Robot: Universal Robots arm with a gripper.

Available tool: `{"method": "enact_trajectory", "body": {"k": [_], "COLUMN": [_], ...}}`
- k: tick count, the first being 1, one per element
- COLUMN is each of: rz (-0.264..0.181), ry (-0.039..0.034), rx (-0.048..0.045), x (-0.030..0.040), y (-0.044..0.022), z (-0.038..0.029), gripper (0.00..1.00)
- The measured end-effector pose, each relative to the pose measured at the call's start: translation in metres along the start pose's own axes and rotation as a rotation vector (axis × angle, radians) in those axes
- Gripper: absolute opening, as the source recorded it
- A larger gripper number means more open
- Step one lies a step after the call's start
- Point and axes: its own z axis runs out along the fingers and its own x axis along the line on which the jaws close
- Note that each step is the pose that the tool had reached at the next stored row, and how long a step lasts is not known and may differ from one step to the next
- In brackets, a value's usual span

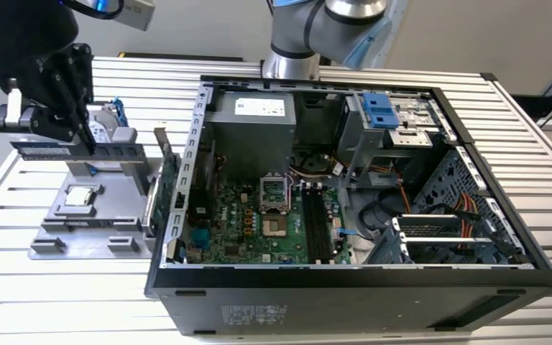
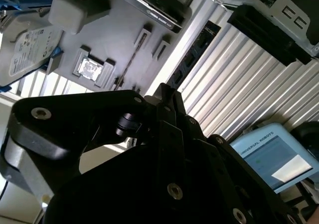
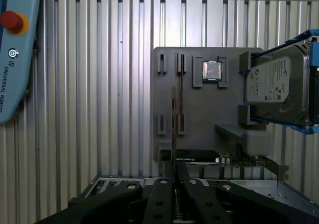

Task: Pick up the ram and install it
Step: 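Pick up the ram and move it above insertion slot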

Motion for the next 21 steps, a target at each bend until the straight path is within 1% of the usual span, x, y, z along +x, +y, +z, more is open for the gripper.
{"method": "enact_trajectory", "body": {"k": [12,21], "rz": [0.000,0.000], "ry": [-0.0001,0.0000], "rx": [0.0002,0.0000], "x": [-0.0001,-0.0002], "y": [-0.0202,-0.0386], "z": [-0.0004,-0.0009], "gripper": [0.00,0.00]}}
